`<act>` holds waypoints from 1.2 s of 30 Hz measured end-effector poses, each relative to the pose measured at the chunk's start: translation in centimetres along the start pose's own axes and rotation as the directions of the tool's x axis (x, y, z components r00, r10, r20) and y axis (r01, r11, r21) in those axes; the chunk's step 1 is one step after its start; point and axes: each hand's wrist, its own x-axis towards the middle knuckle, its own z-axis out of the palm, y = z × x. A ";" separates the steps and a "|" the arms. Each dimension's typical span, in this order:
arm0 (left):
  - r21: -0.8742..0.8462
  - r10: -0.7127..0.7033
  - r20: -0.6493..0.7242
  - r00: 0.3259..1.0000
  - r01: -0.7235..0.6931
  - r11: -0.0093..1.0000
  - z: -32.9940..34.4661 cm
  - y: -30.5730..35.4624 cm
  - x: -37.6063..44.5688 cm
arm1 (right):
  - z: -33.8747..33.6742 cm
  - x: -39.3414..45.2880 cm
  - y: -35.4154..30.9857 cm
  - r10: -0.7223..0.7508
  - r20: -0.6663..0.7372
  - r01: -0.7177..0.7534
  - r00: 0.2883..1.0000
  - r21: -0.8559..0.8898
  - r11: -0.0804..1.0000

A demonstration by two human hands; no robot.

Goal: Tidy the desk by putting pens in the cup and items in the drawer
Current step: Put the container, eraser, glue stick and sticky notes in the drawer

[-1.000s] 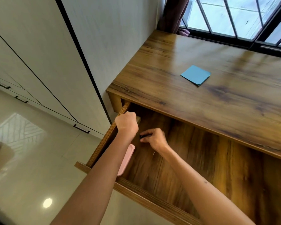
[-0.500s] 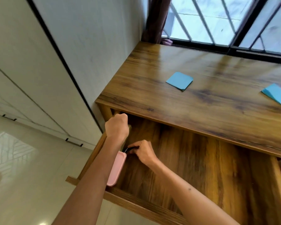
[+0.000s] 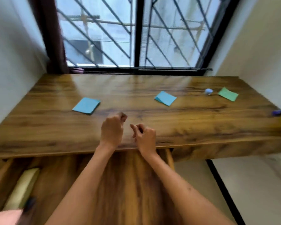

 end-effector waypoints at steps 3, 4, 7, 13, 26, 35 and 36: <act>-0.157 0.101 0.097 0.990 -0.085 0.984 6.6 6.7 1.8 | -8.0 4.0 3.9 0.071 -0.181 -0.080 0.981 -0.043 0.996; -0.198 0.112 0.119 0.987 -0.087 0.976 8.6 8.5 2.4 | -10.4 5.0 5.2 0.094 -0.215 -0.108 0.972 -0.054 0.993; -0.300 0.139 0.186 0.973 -0.079 0.951 15.3 15.0 4.4 | -18.0 8.6 9.6 0.141 -0.317 -0.168 0.938 -0.060 0.984; -0.394 0.139 0.245 0.959 -0.033 0.919 27.2 25.7 9.3 | -29.9 15.2 17.8 0.044 -0.323 -0.167 0.945 -0.363 0.917; 0.094 0.192 0.507 0.840 -0.275 0.957 45.0 31.1 18.7 | -45.0 25.6 32.4 0.349 -0.469 -0.583 0.811 -0.701 0.411; 0.099 0.239 0.349 0.906 -0.289 0.952 46.7 30.8 18.2 | -44.8 29.0 32.6 0.335 -0.601 -0.679 0.726 -0.704 0.208; 0.086 0.226 0.325 0.918 -0.267 0.960 46.6 30.6 18.0 | -45.1 29.2 32.5 0.333 -0.613 -0.686 0.716 -0.705 0.176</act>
